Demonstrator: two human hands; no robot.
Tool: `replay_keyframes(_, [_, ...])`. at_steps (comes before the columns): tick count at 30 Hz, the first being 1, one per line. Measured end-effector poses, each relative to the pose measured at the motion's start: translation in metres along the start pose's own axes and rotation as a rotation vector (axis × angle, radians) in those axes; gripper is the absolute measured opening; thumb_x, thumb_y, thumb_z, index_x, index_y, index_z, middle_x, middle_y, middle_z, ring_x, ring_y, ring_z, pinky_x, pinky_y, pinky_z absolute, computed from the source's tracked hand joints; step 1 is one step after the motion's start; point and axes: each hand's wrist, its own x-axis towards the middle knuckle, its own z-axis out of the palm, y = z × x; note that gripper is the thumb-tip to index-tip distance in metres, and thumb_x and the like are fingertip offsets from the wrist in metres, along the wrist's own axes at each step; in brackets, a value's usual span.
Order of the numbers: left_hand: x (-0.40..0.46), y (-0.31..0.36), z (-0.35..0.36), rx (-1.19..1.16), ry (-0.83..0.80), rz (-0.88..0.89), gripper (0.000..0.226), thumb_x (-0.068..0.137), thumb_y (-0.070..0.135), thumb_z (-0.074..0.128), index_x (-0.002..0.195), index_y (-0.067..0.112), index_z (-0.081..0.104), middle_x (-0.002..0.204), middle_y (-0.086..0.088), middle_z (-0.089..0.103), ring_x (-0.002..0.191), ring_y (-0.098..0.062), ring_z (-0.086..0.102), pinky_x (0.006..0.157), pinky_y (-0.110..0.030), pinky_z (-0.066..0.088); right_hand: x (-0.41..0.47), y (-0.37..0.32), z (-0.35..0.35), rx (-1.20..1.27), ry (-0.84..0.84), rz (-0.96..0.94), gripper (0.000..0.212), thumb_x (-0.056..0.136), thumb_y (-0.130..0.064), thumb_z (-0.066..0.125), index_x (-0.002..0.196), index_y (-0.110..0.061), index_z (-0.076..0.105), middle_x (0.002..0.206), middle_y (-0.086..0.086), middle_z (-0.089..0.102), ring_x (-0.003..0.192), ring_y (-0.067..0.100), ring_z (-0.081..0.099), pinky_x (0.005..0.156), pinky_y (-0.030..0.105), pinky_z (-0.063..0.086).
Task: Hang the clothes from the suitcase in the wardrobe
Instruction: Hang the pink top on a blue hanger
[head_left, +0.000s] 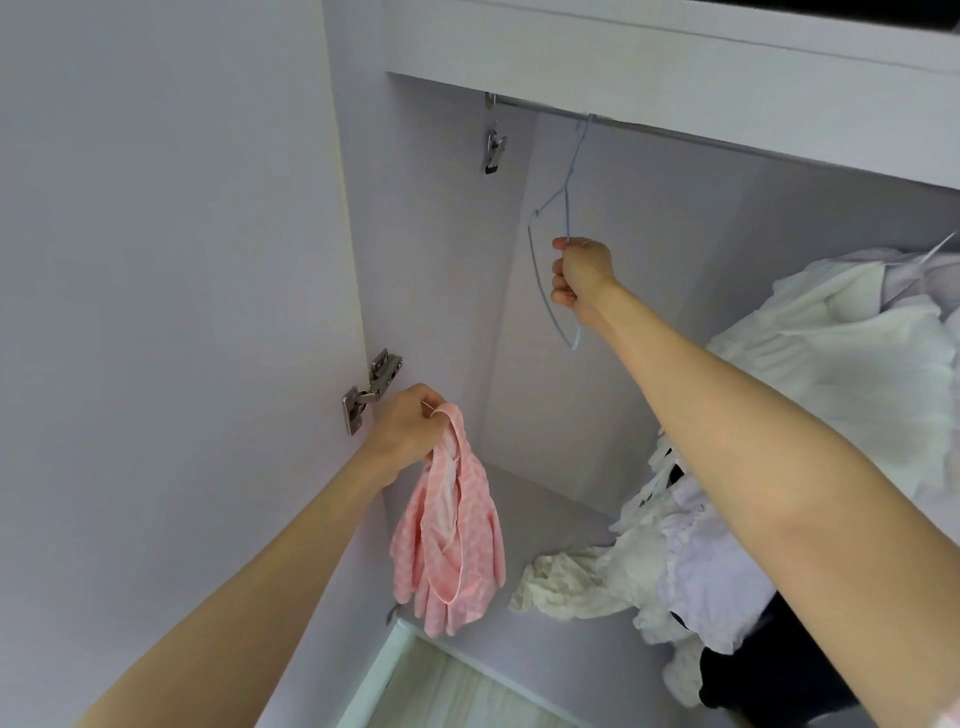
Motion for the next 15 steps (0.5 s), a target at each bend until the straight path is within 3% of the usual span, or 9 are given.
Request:
replay_keyframes(2, [0.002, 0.002, 0.006, 0.006, 0.012, 0.001, 0.008, 0.091, 0.009, 0.048, 0.091, 0.011, 0.056, 0.078, 0.000, 0.054, 0.082, -0.023, 0.058, 0.082, -0.046, 0.055, 0.006, 0.003, -0.009, -0.011, 0.035, -0.049, 0.017, 0.100, -0.014, 0.031, 0.098, -0.016, 0.048, 0.062, 0.000, 0.030, 0.037, 0.008, 0.026, 0.031, 0.010, 0.019])
replay_keyframes(6, [0.005, 0.002, 0.013, 0.029, 0.033, -0.018, 0.015, 0.090, 0.010, 0.050, 0.078, 0.018, 0.051, 0.075, 0.001, 0.053, 0.073, -0.020, 0.056, 0.080, -0.045, 0.056, 0.010, 0.013, -0.024, -0.046, 0.107, -0.152, 0.039, 0.101, -0.013, 0.028, 0.135, -0.024, 0.044, 0.072, -0.009, 0.035, 0.056, 0.007, 0.033, 0.031, 0.008, 0.026])
replay_keyframes(8, [0.007, 0.002, 0.015, 0.037, 0.050, -0.028, 0.013, 0.089, 0.011, 0.050, 0.078, 0.018, 0.050, 0.075, 0.001, 0.053, 0.076, -0.022, 0.056, 0.081, -0.045, 0.055, 0.007, 0.017, -0.032, -0.071, 0.094, -0.181, 0.043, 0.101, -0.010, 0.026, 0.139, -0.024, 0.039, 0.074, -0.009, 0.036, 0.059, 0.007, 0.035, 0.033, 0.009, 0.031])
replay_keyframes(10, [0.010, 0.002, 0.016, 0.061, 0.066, -0.033, 0.011, 0.089, 0.012, 0.050, 0.079, 0.017, 0.050, 0.076, 0.001, 0.054, 0.080, -0.024, 0.057, 0.083, -0.043, 0.054, 0.006, 0.018, -0.038, -0.083, 0.088, -0.201, 0.043, 0.097, -0.002, 0.025, 0.130, -0.021, 0.044, 0.071, -0.004, 0.039, 0.056, 0.008, 0.035, 0.038, 0.013, 0.033])
replay_keyframes(12, [0.012, 0.003, 0.022, 0.075, 0.075, -0.031, 0.007, 0.089, 0.013, 0.050, 0.082, 0.014, 0.052, 0.076, 0.000, 0.054, 0.079, -0.023, 0.055, 0.079, -0.040, 0.053, 0.006, 0.015, -0.044, -0.073, 0.105, -0.186, 0.039, 0.090, 0.005, 0.023, 0.110, -0.016, 0.048, 0.068, 0.000, 0.044, 0.053, 0.010, 0.035, 0.040, 0.016, 0.031])
replay_keyframes(15, [0.011, 0.006, 0.029, 0.128, 0.094, -0.008, 0.008, 0.090, 0.017, 0.049, 0.086, 0.011, 0.053, 0.073, 0.004, 0.051, 0.078, -0.019, 0.050, 0.070, -0.027, 0.039, 0.003, 0.018, -0.051, -0.038, 0.121, -0.125, 0.028, 0.088, 0.005, 0.030, 0.076, -0.016, 0.044, 0.063, 0.003, 0.043, 0.045, 0.010, 0.034, 0.035, 0.013, 0.024])
